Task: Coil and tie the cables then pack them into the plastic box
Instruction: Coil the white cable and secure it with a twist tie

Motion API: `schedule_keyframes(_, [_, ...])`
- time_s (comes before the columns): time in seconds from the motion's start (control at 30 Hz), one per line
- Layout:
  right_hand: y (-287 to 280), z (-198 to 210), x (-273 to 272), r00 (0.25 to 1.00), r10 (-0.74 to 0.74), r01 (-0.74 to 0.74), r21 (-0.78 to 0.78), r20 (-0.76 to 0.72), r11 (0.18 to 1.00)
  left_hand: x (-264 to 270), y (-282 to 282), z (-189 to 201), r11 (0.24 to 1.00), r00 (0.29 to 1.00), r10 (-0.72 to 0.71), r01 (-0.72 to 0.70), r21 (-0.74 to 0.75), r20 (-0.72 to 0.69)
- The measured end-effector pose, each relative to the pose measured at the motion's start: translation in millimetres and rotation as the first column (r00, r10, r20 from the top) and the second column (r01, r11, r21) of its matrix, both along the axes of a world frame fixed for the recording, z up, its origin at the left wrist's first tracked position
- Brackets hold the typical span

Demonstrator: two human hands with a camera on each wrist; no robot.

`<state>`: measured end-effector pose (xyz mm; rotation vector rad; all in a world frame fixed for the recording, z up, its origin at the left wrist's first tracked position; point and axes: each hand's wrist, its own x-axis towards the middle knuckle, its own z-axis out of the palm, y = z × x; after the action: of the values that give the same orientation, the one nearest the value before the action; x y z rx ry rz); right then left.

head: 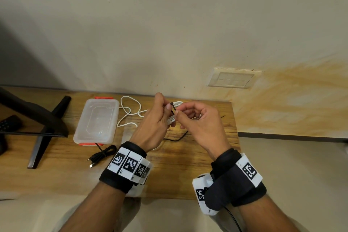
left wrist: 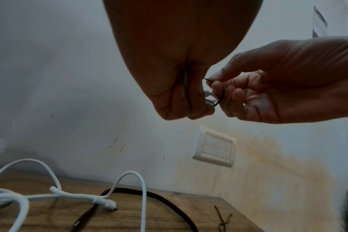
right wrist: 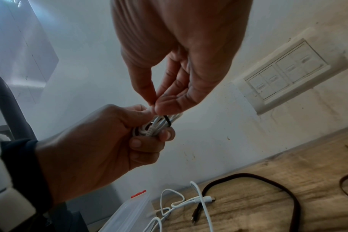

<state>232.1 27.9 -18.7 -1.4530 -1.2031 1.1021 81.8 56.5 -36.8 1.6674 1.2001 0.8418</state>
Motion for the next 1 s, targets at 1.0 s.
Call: schedule_keyframes(1.0, [1.9, 0.8, -0.2, 1.000, -0.013, 0.013, 0.001, 0.005, 1.000, 2.6, -1.9, -1.2, 0.986, 0.980, -0.074, 0.099, 0.132, -0.186])
